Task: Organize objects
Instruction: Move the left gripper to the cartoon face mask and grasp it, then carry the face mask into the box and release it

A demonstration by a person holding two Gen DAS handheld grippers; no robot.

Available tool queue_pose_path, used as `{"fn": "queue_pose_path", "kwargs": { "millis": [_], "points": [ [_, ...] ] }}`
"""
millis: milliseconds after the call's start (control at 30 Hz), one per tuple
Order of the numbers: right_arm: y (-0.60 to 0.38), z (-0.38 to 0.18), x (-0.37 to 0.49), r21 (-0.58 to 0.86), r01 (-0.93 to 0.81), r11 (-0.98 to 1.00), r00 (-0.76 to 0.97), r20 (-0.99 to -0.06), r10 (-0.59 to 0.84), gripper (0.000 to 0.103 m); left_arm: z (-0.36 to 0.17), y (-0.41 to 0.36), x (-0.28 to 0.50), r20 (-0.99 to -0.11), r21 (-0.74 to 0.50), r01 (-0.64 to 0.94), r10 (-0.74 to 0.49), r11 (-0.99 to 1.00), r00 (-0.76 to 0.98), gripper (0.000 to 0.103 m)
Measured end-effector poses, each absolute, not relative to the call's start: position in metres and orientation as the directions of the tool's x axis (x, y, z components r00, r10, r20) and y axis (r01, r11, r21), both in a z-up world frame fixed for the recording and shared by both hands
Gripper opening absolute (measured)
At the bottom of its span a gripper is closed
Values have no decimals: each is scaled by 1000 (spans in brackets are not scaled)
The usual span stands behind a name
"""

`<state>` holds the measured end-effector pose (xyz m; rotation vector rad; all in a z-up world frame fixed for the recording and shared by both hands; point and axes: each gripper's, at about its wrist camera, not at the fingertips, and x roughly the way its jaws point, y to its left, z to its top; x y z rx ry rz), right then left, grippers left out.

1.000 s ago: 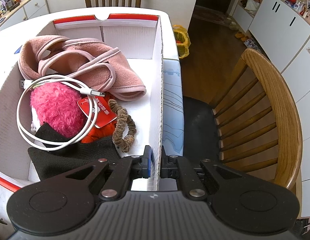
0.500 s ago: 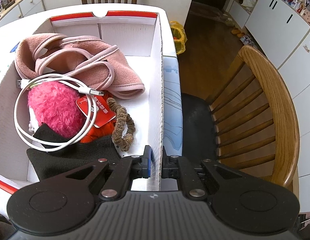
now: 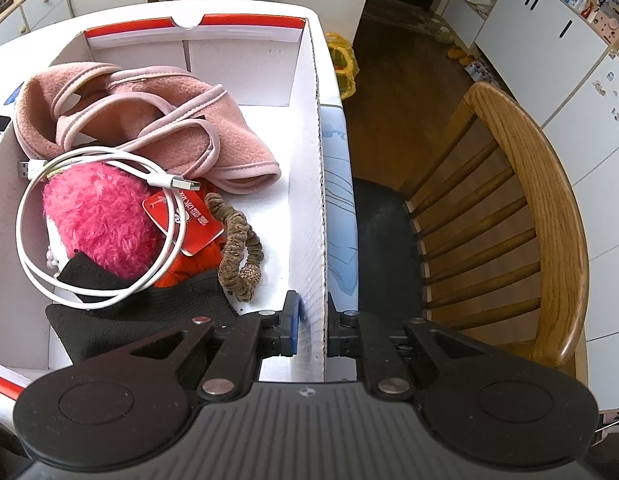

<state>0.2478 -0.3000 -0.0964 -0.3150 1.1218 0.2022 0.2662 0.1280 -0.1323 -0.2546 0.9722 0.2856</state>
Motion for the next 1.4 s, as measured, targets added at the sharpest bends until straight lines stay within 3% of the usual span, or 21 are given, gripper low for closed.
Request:
{"fn": "queue_pose_path", "kwargs": {
  "millis": [167, 300, 533, 667, 1033, 1400],
  "points": [
    [-299, -97, 248, -151, -302, 941, 422, -906, -10, 12, -138, 125, 269, -839, -67, -337, 130, 939, 529, 87],
    [-297, -98, 248, -161, -295, 942, 422, -906, -22, 13, -135, 123, 267, -835, -60, -322, 129, 945, 535, 71],
    [-295, -99, 249, -173, -290, 941, 421, -906, -36, 14, -128, 119, 260, -835, -77, -300, 103, 951, 541, 26],
    [-294, -99, 249, -175, -290, 941, 423, -905, -38, 14, -117, 119, 254, -825, -91, -285, 88, 954, 558, 12],
    [-298, -97, 246, -156, -342, 927, 434, -901, 9, 13, -67, 83, 226, -793, -122, -239, 50, 963, 608, 11],
    [-310, -95, 247, -69, -406, 911, 427, -896, 123, 13, -23, -5, 196, -781, -157, -168, -19, 973, 624, 11]
  ]
}}
